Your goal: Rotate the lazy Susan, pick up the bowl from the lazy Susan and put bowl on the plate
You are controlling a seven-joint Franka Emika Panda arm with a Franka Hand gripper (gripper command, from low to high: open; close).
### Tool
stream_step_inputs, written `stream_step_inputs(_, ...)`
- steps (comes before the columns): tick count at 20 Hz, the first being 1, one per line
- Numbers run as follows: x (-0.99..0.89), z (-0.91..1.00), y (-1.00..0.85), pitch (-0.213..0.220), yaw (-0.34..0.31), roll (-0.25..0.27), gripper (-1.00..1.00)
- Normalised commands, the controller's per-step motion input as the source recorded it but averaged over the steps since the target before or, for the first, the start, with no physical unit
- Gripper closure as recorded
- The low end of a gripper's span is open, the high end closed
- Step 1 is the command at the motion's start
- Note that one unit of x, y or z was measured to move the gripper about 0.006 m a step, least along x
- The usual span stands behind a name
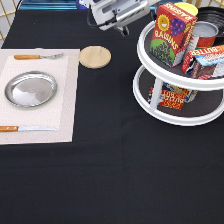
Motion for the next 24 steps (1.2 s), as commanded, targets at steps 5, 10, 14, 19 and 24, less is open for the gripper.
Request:
stream_step_inputs(5,-0.02,-0.4,0.0,0.047,-0.038,0.171,-1.0)
stream_step_inputs(10,0.01,-0.11,0.0,0.03,-0.007,0.042,-1.0)
stream_step_inputs(14,0.18,-0.07,-0.03,0.024,0.016,0.0,-1.0)
stream_step_inputs(19,0.26,-0.12,-0.15,-0.01,0.046,-0.02,-1.0)
stream_step_inputs(24,0.49,-0.02,-0.22,-0.02,0.067,-0.049,-1.0)
